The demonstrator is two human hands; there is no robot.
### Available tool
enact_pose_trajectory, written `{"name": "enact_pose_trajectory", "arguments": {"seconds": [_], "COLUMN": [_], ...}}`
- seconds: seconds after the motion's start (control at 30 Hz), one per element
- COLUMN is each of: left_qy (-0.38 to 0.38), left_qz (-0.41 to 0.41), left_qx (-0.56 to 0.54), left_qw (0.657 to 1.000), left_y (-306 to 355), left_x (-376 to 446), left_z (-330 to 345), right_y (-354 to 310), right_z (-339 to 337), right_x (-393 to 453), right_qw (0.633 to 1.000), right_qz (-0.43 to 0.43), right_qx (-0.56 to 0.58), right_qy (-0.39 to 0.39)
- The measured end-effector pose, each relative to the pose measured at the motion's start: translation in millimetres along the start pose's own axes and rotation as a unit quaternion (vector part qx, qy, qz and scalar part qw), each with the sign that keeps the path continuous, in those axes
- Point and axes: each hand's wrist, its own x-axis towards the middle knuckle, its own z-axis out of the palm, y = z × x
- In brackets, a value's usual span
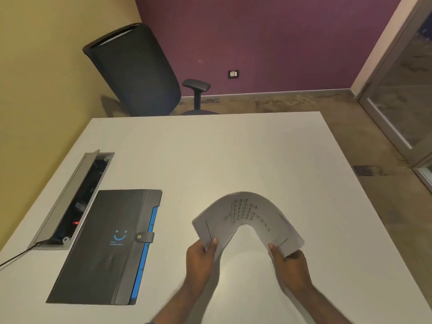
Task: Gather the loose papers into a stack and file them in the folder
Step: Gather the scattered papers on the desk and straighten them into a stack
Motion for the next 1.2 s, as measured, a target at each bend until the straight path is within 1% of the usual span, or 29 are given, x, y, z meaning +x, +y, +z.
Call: {"name": "enact_pose_trajectory", "arguments": {"seconds": [0.1,0.2,0.23,0.27,0.33,0.37,0.43,0.47,0.5,0.6,0.67,0.77,0.87,1.0,1.13,1.2], "left_qy": [0.02,0.044,0.044,0.04,0.043,0.052,0.071,0.074,0.069,0.048,0.043,0.046,0.045,0.078,0.11,0.125], "left_qz": [0.003,-0.004,-0.009,-0.015,-0.02,-0.018,-0.013,-0.015,-0.019,-0.022,-0.018,0.006,0.028,0.056,0.065,0.064], "left_qx": [0.016,0.024,0.034,0.047,0.074,0.079,0.065,0.056,0.056,0.088,0.095,0.105,0.102,0.084,0.051,0.054], "left_qw": [1.0,0.999,0.998,0.998,0.996,0.995,0.995,0.996,0.996,0.995,0.994,0.993,0.993,0.992,0.99,0.989], "left_y": [-1.1,-3.0,-3.6,-5.6,-11.6,-12.7,-12.2,-12.9,-13.2,-15.8,-12.2,0.9,26.4,51.6,62.7,64.5], "left_x": [-1.4,0.7,1.3,2.3,3.1,2.8,2.7,2.8,2.5,1.8,3.5,15.0,29.2,42.9,51.9,53.2], "left_z": [2.2,0.6,-0.6,-1.7,-2.6,-2.6,-2.5,-2.7,-2.7,-3.4,-5.3,-10.6,-20.8,-30.5,-35.2,-36.5], "right_y": [-2.2,-6.8,-5.8,-3.8,-0.6,-0.5,-3.4,-3.7,-3.9,-2.5,-7.0,-20.1,-38.0,-46.8,-40.1,-36.6], "right_z": [-0.5,-2.8,-2.8,-2.3,0.3,0.9,0.2,-0.8,-1.2,1.8,1.9,-4.1,-11.6,-19.6,-19.8,-17.6], "right_x": [0.4,-1.2,-0.2,1.0,2.5,2.7,-0.8,-2.1,-2.5,-3.5,-4.5,-2.8,-4.1,-5.5,-6.1,-8.6], "right_qw": [0.999,0.995,0.993,0.992,0.993,0.992,0.988,0.987,0.989,0.992,0.992,0.995,0.996,0.974,0.957,0.949], "right_qz": [-0.021,-0.067,-0.081,-0.075,-0.036,-0.042,-0.102,-0.112,-0.103,-0.017,0.007,0.03,0.052,0.087,0.102,0.113], "right_qx": [-0.038,-0.039,-0.061,-0.084,-0.101,-0.109,-0.114,-0.107,-0.105,-0.119,-0.121,-0.092,-0.008,0.106,0.14,0.157], "right_qy": [0.025,0.057,0.059,0.053,0.04,0.038,0.037,0.035,0.032,0.033,0.021,-0.003,-0.075,-0.183,-0.232,-0.248]}}
